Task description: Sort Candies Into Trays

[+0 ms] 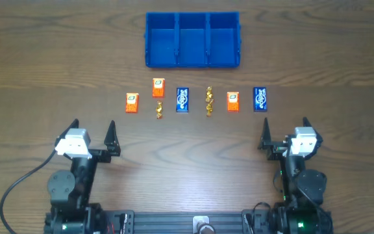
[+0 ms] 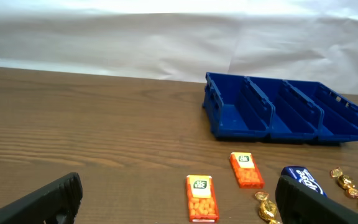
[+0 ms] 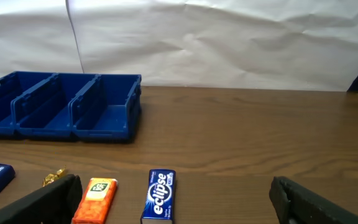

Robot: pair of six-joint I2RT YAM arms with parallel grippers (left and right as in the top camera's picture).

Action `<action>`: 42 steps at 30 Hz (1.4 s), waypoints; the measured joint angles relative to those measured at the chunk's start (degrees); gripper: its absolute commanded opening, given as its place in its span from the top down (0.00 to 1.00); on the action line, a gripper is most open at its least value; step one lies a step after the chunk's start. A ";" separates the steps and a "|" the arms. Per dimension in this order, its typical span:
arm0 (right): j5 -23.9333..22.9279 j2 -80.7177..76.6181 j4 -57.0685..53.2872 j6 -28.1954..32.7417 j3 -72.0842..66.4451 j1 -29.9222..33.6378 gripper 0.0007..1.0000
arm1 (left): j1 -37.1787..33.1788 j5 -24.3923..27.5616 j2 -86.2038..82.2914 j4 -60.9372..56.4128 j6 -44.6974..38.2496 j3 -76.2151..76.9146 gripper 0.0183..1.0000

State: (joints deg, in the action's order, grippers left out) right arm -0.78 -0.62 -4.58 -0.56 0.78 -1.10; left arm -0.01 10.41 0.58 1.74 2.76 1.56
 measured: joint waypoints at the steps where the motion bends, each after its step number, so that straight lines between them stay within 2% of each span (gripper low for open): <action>1: 0.00 0.00 0.02 0.00 0.00 0.00 0.00 | 0.00 0.00 0.00 0.00 0.00 0.00 0.00; 20: 0.00 0.00 0.02 0.00 0.00 0.00 0.00 | 0.00 0.02 0.00 0.00 -0.02 0.00 0.00; 23: 0.00 0.00 0.02 0.00 0.00 0.02 0.00 | 0.00 0.20 0.85 4.02 -0.04 1.79 0.00; 26: -0.02 0.02 0.09 0.00 -0.02 0.02 0.00 | 0.00 0.94 10.49 15.41 -0.13 13.84 0.00; 31: 0.00 0.17 0.04 0.00 -0.11 0.00 0.00 | 0.02 1.51 34.36 35.34 -0.28 51.23 0.00; 34: 0.00 0.17 0.09 0.00 -0.11 0.00 0.00 | 0.57 1.51 49.90 44.57 -0.28 65.24 0.00; 35: 0.00 0.15 0.13 0.00 -0.11 0.00 0.00 | 0.81 1.51 51.89 45.22 -0.28 66.47 0.00; 36: -0.02 0.15 0.13 0.00 -0.11 0.00 0.00 | 2.36 1.53 60.70 47.95 -0.28 69.70 0.00; 42: 0.00 0.15 0.11 0.00 -0.11 0.00 0.00 | 8.79 1.27 83.67 48.13 0.87 70.49 0.00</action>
State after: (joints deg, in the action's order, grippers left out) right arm -0.78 -0.47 -4.47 -0.56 0.67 -1.10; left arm 8.78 11.68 84.25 49.87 3.64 72.05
